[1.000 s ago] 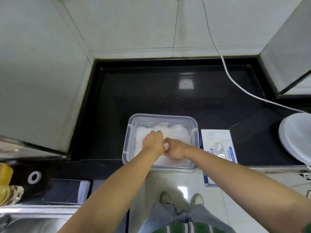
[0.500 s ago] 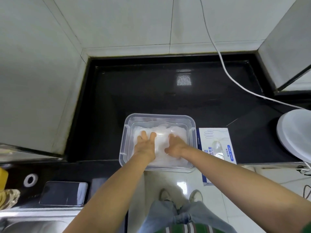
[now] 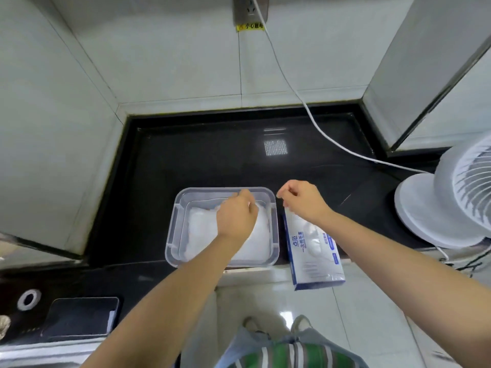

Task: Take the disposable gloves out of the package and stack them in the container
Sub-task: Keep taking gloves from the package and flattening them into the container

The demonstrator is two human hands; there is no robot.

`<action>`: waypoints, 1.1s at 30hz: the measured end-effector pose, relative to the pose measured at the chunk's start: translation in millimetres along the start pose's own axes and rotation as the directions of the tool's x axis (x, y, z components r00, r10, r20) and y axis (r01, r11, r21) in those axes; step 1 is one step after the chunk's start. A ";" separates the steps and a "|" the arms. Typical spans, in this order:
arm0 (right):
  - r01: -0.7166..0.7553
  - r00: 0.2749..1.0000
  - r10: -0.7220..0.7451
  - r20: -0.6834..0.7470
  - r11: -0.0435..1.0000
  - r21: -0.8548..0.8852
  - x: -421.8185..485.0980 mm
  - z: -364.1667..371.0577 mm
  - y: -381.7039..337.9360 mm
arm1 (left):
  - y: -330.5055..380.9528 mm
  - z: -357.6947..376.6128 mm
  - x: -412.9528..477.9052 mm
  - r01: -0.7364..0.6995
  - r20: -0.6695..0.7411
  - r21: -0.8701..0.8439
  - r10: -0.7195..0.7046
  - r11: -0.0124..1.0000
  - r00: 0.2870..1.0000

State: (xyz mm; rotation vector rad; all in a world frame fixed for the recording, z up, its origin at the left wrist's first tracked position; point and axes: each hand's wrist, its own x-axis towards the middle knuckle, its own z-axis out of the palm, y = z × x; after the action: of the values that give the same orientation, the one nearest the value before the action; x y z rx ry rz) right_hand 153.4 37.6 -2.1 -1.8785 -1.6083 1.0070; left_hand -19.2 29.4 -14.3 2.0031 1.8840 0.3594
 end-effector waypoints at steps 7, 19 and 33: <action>-0.095 0.939 0.254 0.233 0.841 -0.533 -38.3 -22.6 71.4 | 79.4 28.4 -29.4 -0.142 0.110 -0.189 0.165 0.972 0.980; -0.050 0.992 0.102 0.071 0.853 -0.519 -61.2 -1.0 104.0 | 84.5 90.3 -60.8 0.026 0.538 -0.003 -0.021 1.000 0.843; -0.179 0.983 0.125 0.134 0.818 0.546 -48.2 -32.4 99.0 | 83.6 92.4 -53.4 0.065 0.445 0.013 -0.064 0.998 0.893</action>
State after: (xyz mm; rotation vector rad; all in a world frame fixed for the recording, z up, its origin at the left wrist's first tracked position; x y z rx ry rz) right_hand 238.7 -26.0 -45.1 -1.5775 -1.0479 1.4648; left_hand 91.5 -35.5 -58.2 1.8195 1.6462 -0.1137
